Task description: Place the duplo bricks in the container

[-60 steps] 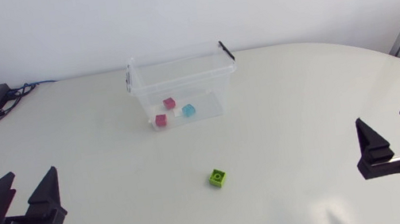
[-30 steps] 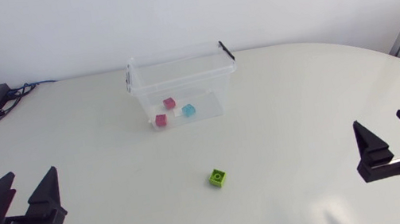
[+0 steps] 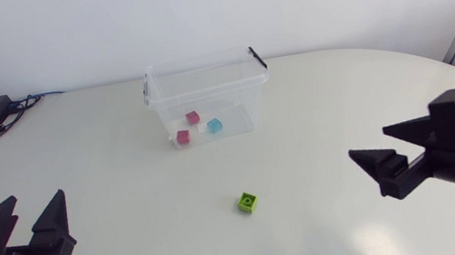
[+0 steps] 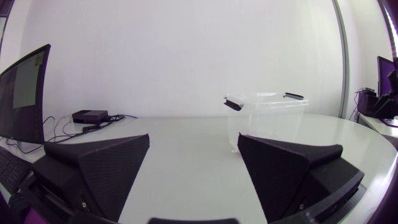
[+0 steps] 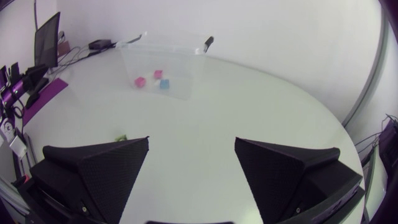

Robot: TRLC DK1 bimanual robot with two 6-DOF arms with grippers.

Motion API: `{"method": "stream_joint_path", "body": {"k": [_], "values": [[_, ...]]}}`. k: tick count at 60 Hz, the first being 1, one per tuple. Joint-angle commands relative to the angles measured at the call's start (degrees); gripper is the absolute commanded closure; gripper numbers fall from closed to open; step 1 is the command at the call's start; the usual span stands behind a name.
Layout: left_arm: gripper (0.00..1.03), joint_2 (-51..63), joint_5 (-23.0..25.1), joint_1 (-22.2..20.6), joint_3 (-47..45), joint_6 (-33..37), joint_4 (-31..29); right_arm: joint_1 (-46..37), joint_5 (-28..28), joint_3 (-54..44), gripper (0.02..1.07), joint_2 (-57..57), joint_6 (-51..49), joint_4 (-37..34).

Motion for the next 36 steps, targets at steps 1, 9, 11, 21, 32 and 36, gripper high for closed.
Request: {"method": "stream_joint_path", "body": {"k": [1,9,11,21,32,36], "values": [[0.04,-0.67,-0.32,0.47,-0.8,0.66,-0.1,2.74,-0.56,3.62,0.07,6.97,-2.72,-2.27],[0.04,-0.67,-0.32,0.47,-0.8,0.66,-0.1,7.93,-0.47,6.79,0.07,16.37,-5.62,-4.11],[0.04,-0.67,-0.32,0.47,-0.8,0.66,-0.1,8.9,-0.21,7.23,0.07,17.95,-6.14,-4.02],[0.04,-0.67,-0.32,0.47,-0.8,0.66,-0.1,12.5,0.49,8.54,0.07,26.39,-8.78,-1.12],[0.04,-0.67,-0.32,0.47,-0.8,0.66,-0.1,15.4,0.67,12.32,0.07,35.35,-9.04,0.99],[0.04,-0.67,-0.32,0.47,-0.8,0.66,-0.1,16.19,0.84,13.29,0.07,38.43,-8.78,1.95]]}}
